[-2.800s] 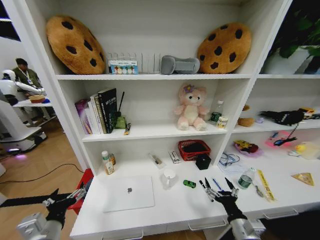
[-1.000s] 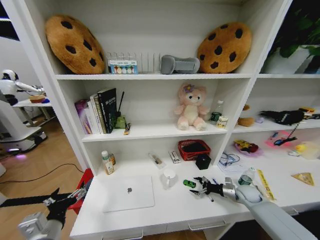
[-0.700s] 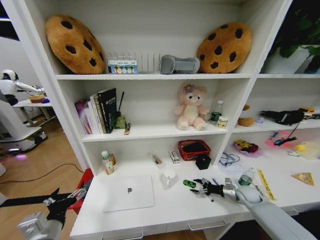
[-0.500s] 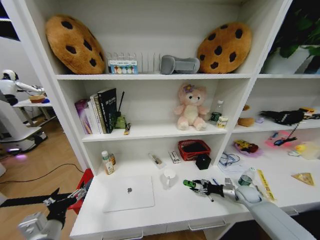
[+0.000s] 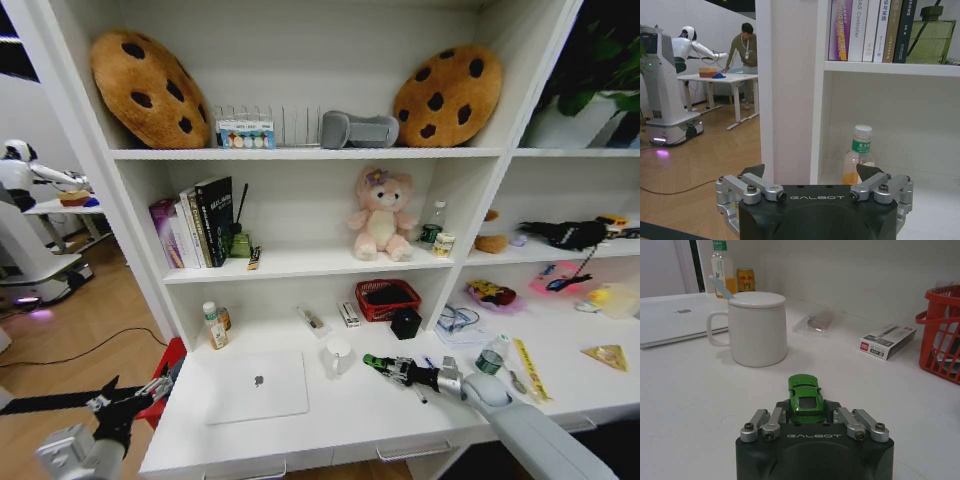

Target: Organize the objects on the table.

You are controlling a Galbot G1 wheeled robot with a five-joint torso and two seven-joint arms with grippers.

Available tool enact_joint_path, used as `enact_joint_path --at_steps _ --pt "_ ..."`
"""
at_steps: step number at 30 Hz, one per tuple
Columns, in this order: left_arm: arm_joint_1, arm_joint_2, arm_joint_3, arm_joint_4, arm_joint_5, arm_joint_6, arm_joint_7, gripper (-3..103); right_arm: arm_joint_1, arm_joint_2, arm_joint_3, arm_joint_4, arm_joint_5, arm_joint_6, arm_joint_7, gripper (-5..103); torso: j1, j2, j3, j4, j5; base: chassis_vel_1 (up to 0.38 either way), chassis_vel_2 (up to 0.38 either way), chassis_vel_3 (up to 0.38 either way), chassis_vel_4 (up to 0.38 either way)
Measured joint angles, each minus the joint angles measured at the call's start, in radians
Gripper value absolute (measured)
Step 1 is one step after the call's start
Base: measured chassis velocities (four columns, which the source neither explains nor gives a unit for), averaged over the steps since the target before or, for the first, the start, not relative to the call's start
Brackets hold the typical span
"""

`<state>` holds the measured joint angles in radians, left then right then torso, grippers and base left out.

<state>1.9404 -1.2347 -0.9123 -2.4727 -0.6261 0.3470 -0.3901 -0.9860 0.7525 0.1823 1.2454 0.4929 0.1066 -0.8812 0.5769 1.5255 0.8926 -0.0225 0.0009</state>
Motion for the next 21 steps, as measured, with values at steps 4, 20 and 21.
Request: enact_joint_path --at_steps 4,20,21 --pt "0.000 0.000 0.000 0.000 0.000 0.000 0.000 100 -0.041 -0.022 0.061 0.079 0.038 -0.009 0.017 36 0.000 0.000 0.000 0.0001 -0.0008 0.000 0.000 0.000 0.000" --pt "0.000 0.000 0.000 0.000 0.000 0.000 0.000 100 -0.169 -0.257 0.327 0.463 0.386 -0.051 0.098 36 0.000 0.000 0.000 -0.0004 -0.0009 0.000 0.000 0.000 0.000" --pt "0.000 0.000 0.000 0.000 0.000 0.000 0.000 100 -0.082 -0.293 0.304 0.489 0.463 -0.095 0.126 36 0.000 0.000 0.000 0.0000 -0.0014 0.000 0.000 0.000 0.000"
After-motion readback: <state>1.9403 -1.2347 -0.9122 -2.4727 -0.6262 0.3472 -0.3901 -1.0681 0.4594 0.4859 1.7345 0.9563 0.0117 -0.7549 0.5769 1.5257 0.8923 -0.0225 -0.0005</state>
